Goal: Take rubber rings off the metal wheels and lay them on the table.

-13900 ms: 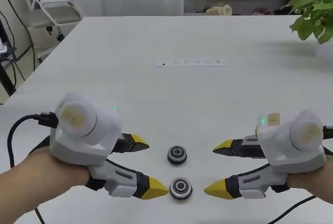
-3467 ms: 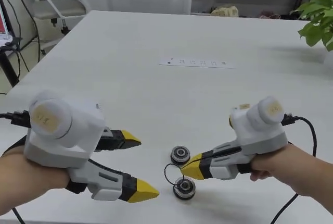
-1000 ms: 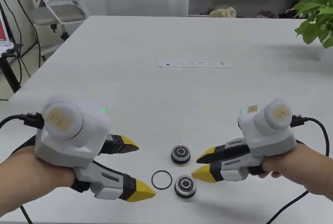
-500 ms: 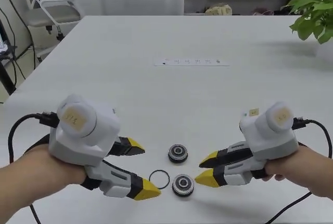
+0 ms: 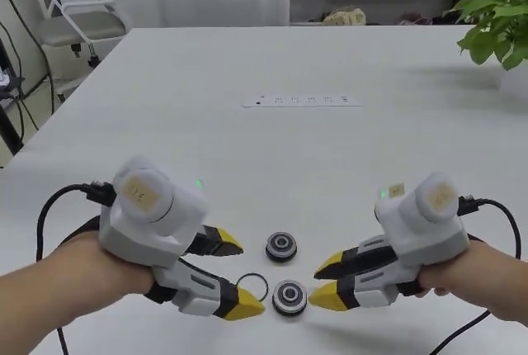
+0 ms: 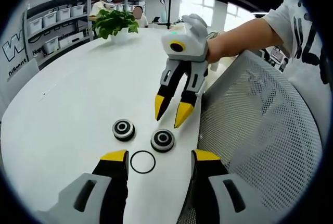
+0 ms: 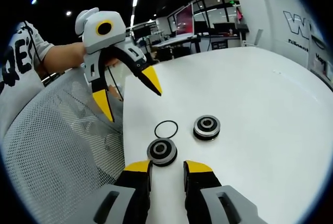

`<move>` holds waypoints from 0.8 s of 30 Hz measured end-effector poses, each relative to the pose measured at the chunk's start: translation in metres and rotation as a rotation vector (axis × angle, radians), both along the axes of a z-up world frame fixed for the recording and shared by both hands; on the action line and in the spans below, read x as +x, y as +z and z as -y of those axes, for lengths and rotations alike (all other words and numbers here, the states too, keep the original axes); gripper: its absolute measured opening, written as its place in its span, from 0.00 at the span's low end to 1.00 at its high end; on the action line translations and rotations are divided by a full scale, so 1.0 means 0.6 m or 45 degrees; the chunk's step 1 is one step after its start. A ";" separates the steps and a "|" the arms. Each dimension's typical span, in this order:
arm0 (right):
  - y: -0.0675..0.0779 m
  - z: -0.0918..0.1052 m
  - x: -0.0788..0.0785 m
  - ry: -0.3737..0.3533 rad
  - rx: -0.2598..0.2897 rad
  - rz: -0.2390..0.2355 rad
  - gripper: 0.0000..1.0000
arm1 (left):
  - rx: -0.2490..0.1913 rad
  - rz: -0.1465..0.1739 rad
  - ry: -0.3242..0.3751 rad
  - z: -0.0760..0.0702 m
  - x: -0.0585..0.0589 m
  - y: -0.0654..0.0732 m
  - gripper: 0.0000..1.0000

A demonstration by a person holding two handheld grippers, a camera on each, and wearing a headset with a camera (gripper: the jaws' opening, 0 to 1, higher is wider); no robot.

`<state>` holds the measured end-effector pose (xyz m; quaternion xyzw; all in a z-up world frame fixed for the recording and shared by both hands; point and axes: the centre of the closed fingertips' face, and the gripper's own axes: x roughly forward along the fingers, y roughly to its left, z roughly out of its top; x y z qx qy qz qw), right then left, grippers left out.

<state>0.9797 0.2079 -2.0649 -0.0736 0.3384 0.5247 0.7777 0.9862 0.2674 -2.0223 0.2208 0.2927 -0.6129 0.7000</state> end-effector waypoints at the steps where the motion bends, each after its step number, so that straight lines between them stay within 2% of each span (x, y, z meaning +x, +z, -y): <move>1: -0.002 0.000 -0.001 0.005 -0.004 -0.001 0.21 | 0.002 -0.002 -0.005 0.002 -0.001 -0.002 0.44; 12: -0.014 -0.004 -0.009 0.051 -0.030 0.013 0.20 | 0.017 -0.034 -0.038 0.020 -0.005 -0.019 0.40; 16: -0.015 -0.006 -0.010 0.058 -0.032 0.018 0.20 | 0.031 -0.031 -0.050 0.026 -0.006 -0.026 0.38; 21: -0.018 -0.008 -0.011 0.066 -0.036 0.017 0.20 | 0.035 -0.056 -0.064 0.037 -0.009 -0.034 0.35; 24: -0.019 -0.008 -0.011 0.064 -0.032 0.015 0.20 | 0.046 -0.054 -0.076 0.041 -0.011 -0.039 0.34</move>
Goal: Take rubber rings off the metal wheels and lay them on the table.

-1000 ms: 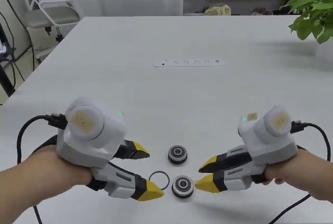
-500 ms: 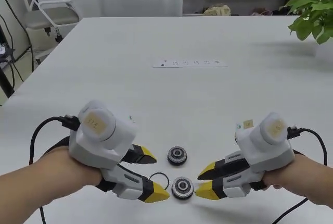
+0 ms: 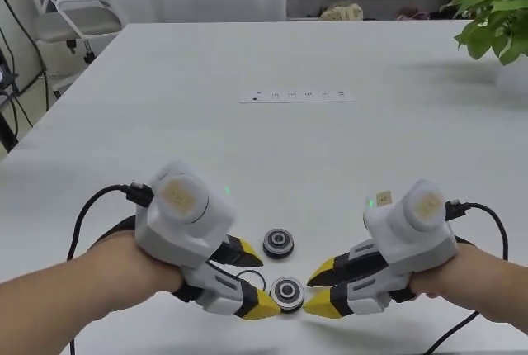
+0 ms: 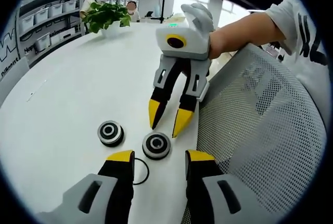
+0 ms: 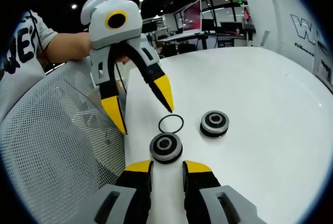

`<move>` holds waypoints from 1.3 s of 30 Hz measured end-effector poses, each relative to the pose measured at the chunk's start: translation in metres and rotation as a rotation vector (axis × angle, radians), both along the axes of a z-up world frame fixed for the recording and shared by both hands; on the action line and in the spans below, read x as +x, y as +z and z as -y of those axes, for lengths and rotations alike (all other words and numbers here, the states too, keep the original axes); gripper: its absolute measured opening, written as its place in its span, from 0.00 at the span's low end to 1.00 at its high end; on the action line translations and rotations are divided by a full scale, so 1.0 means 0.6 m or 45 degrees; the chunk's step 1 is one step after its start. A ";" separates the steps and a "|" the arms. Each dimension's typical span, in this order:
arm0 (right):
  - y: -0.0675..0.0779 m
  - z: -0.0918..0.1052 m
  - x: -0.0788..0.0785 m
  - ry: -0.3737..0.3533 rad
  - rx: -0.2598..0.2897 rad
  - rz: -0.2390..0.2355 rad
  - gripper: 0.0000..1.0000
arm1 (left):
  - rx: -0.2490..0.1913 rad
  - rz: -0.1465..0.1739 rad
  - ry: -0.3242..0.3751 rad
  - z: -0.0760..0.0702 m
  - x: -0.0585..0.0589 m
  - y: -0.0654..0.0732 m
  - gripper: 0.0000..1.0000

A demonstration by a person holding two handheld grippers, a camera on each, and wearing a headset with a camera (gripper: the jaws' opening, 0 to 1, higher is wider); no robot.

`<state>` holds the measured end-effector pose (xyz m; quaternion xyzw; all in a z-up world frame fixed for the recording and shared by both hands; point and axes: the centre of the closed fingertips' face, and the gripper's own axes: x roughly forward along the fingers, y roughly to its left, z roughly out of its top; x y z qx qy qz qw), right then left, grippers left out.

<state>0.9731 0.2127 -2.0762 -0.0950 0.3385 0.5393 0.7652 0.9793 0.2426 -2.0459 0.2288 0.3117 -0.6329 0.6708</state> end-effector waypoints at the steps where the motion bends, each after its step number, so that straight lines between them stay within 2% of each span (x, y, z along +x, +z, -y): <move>1: -0.001 0.001 0.001 -0.002 0.001 -0.001 0.20 | 0.001 -0.002 -0.001 0.001 0.000 -0.002 0.34; 8: -0.002 0.003 0.003 -0.009 0.002 -0.004 0.20 | 0.003 -0.037 -0.001 0.008 -0.001 -0.014 0.30; 16: -0.006 0.004 0.003 -0.007 -0.004 -0.008 0.20 | 0.013 -0.028 -0.022 0.017 -0.001 -0.020 0.26; 22: -0.008 0.005 0.002 -0.006 -0.010 -0.011 0.20 | 0.002 -0.042 -0.024 0.030 -0.003 -0.026 0.22; 25: -0.008 0.005 0.002 -0.007 -0.009 -0.011 0.20 | 0.010 -0.032 -0.030 0.031 -0.004 -0.030 0.20; 28: -0.008 0.004 0.002 -0.008 -0.006 -0.011 0.20 | 0.001 -0.010 -0.041 0.032 -0.006 -0.029 0.17; 32: -0.009 0.004 0.003 -0.009 -0.003 -0.010 0.20 | 0.005 0.067 -0.068 0.030 -0.003 -0.029 0.13; 37: -0.008 0.002 0.003 -0.009 0.000 -0.010 0.19 | -0.004 0.089 -0.062 0.031 0.001 -0.031 0.09; 38: -0.008 0.002 0.003 -0.009 0.000 -0.009 0.19 | -0.005 0.120 -0.078 0.030 0.002 -0.030 0.08; 39: -0.008 0.002 0.003 -0.009 0.000 -0.008 0.19 | 0.000 0.133 -0.083 0.030 0.003 -0.031 0.07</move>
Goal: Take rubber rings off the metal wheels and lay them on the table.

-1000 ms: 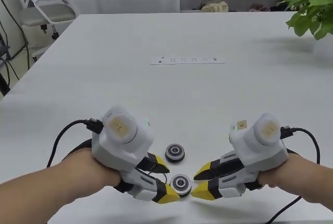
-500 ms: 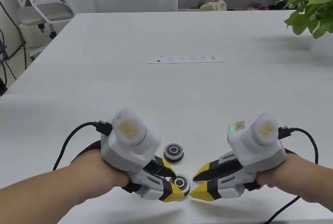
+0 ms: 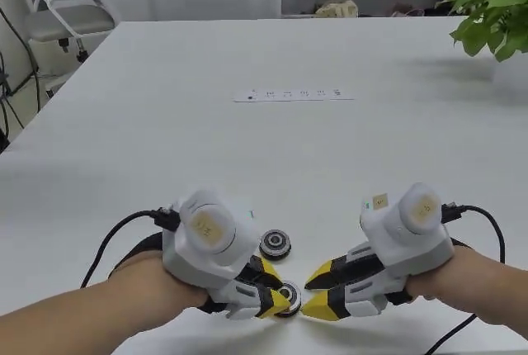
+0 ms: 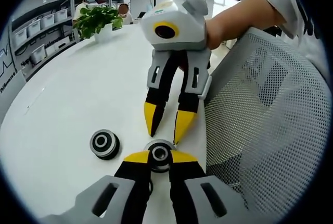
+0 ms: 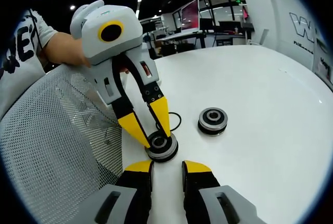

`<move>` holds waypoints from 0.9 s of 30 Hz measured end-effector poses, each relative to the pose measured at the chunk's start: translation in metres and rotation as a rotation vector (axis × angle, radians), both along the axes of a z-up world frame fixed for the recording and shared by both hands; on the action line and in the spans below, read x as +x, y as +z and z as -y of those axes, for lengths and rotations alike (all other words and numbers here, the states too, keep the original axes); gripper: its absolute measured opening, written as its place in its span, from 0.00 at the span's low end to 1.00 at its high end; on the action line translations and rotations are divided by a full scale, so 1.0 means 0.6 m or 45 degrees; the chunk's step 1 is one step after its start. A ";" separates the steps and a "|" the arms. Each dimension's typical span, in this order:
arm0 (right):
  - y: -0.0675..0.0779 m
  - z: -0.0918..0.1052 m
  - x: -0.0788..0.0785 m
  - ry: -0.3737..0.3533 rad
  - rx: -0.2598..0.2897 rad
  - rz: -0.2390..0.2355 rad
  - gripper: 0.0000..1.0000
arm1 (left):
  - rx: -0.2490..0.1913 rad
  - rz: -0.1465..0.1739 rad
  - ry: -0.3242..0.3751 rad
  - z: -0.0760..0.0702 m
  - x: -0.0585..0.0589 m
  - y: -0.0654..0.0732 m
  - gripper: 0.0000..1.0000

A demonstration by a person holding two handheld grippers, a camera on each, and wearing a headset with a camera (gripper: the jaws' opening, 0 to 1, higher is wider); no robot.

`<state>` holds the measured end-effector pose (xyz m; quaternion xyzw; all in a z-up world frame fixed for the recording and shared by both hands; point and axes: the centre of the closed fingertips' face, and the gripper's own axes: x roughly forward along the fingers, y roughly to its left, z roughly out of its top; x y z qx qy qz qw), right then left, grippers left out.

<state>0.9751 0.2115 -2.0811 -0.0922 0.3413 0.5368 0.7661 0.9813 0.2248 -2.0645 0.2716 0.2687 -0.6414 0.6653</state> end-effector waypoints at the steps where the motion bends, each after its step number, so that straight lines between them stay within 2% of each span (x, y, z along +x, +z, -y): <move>1: 0.000 0.000 0.000 0.001 0.000 0.001 0.19 | -0.001 0.004 -0.008 0.002 -0.001 -0.001 0.07; 11: 0.000 -0.008 -0.002 0.026 -0.002 0.017 0.19 | -0.023 0.013 -0.003 0.006 0.004 -0.001 0.07; 20: -0.003 -0.013 -0.003 0.081 -0.031 0.077 0.17 | -0.034 0.016 0.006 0.010 0.006 -0.001 0.07; 23: -0.003 -0.012 -0.003 0.084 -0.035 0.079 0.17 | -0.037 0.016 0.009 0.010 0.006 -0.002 0.07; 27: -0.002 -0.012 -0.004 0.111 -0.062 0.130 0.16 | -0.041 0.015 0.016 0.010 0.005 -0.001 0.07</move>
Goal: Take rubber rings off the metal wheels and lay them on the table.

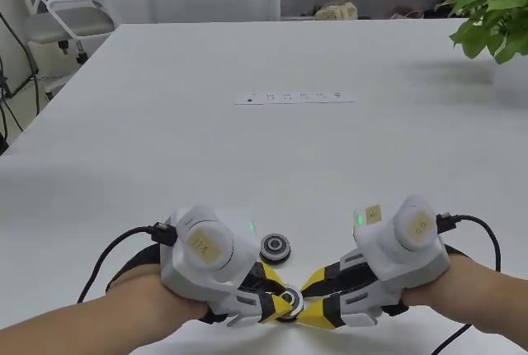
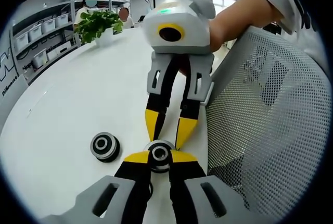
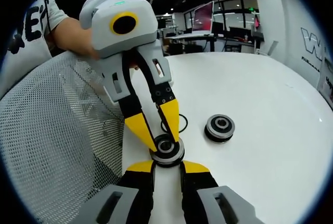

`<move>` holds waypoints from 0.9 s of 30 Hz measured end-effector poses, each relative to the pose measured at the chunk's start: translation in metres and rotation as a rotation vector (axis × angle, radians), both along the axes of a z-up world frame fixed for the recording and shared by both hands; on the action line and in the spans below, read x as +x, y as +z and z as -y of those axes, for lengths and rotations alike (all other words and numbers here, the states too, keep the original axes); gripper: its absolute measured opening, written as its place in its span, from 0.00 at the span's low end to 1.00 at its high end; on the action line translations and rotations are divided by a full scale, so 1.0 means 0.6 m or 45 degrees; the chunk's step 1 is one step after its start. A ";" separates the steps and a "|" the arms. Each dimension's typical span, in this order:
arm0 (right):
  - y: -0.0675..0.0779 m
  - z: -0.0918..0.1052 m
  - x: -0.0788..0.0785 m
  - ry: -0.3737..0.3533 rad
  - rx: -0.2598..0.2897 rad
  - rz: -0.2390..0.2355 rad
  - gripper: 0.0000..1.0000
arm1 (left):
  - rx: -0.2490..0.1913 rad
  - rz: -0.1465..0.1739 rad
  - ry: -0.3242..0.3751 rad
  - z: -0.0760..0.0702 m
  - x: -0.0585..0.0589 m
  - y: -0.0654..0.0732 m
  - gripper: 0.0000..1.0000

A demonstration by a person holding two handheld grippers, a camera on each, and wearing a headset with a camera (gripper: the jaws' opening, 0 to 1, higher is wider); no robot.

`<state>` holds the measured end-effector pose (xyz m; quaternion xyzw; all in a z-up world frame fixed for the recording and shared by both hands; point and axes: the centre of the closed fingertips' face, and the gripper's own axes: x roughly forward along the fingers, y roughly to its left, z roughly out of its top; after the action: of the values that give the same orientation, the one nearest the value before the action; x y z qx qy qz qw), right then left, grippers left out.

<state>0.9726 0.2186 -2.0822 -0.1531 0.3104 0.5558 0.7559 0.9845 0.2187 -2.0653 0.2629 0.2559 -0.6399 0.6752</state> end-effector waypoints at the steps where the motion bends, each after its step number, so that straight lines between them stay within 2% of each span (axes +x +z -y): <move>1: 0.000 0.000 0.000 0.007 -0.010 0.012 0.16 | 0.000 -0.001 0.002 0.000 0.000 0.000 0.07; 4: 0.000 -0.001 -0.001 0.025 -0.031 0.039 0.16 | -0.001 -0.002 0.005 0.000 0.000 -0.001 0.07; 8: 0.000 0.000 0.001 0.027 -0.035 0.042 0.15 | -0.003 -0.002 0.007 0.000 -0.001 -0.001 0.07; 20: 0.000 0.001 0.002 0.006 0.007 0.003 0.15 | -0.015 -0.007 0.009 -0.001 -0.002 -0.001 0.07; 27: 0.002 0.005 0.001 -0.008 0.021 -0.016 0.08 | -0.018 -0.012 0.014 -0.001 -0.002 -0.001 0.07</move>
<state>0.9734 0.2155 -2.0812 -0.1421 0.3111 0.5569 0.7569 0.9835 0.2192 -2.0657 0.2537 0.2559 -0.6392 0.6794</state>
